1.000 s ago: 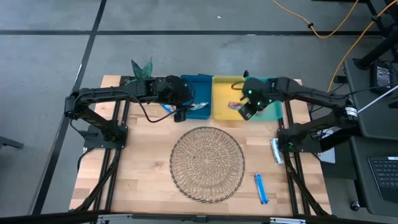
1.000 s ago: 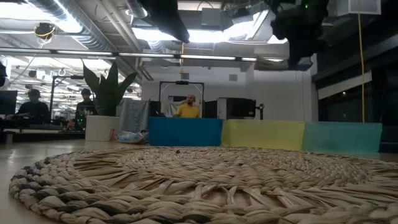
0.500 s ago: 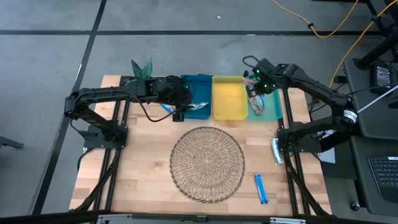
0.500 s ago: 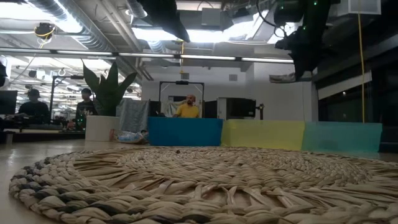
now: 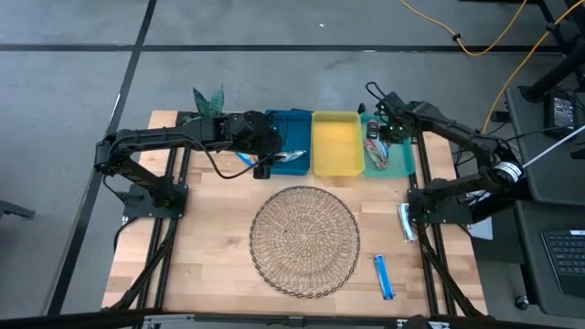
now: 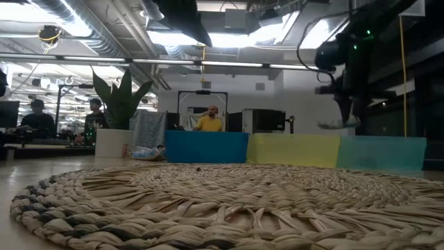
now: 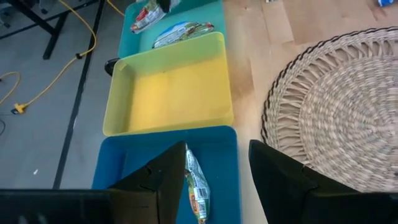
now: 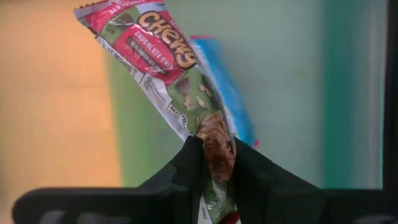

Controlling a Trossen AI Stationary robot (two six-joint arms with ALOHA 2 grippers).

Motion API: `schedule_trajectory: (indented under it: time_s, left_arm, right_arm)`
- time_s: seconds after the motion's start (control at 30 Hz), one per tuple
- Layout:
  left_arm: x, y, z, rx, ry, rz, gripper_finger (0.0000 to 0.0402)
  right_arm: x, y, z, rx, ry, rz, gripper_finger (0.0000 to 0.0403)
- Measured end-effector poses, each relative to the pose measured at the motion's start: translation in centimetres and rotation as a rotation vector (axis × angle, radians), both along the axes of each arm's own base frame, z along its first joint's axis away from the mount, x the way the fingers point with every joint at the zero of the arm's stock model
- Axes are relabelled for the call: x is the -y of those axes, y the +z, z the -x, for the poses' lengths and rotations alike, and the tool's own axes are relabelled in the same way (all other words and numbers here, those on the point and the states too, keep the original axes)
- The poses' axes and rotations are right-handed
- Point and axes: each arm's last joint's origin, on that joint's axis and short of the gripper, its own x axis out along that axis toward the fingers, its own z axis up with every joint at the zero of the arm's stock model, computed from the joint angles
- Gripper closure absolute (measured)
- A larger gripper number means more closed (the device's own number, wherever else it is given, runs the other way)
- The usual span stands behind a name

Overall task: Pick and place Granola Bars by type
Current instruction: Put the red granola bar into the green bin

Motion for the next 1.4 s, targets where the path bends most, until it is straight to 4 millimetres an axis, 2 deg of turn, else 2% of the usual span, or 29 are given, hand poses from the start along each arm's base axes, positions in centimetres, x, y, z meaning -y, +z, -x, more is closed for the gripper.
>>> schedule_trajectory:
  time_s: [0.23, 0.4, 0.8, 1.13, 1.4]
  left_arm:
    - [0.1, 0.0, 0.0, 0.009, -0.023, 0.039, 0.0231]
    - [0.1, -0.1, 0.0, 0.002, -0.013, 0.056, 0.0231]
    - [0.2, -0.1, 0.0, 0.007, 0.003, 0.074, 0.0231]
    - [0.2, -0.1, 0.0, 0.009, 0.011, 0.083, 0.0231]
    - [0.1, -0.1, 0.0, 0.008, 0.009, 0.078, 0.0231]
  right_arm:
    - [-0.4, -2.5, 1.6, -0.021, -0.142, -0.081, 0.033]
    - [-0.7, -3.2, 1.8, -0.016, -0.197, -0.101, 0.0333]
    - [0.1, -3.2, 1.9, 0.029, -0.427, -0.008, 0.0336]
    - [0.3, -3.1, 2.1, 0.005, -0.411, 0.021, 0.0333]
    - [0.3, -3.1, 2.1, 0.006, -0.413, 0.022, 0.0294]
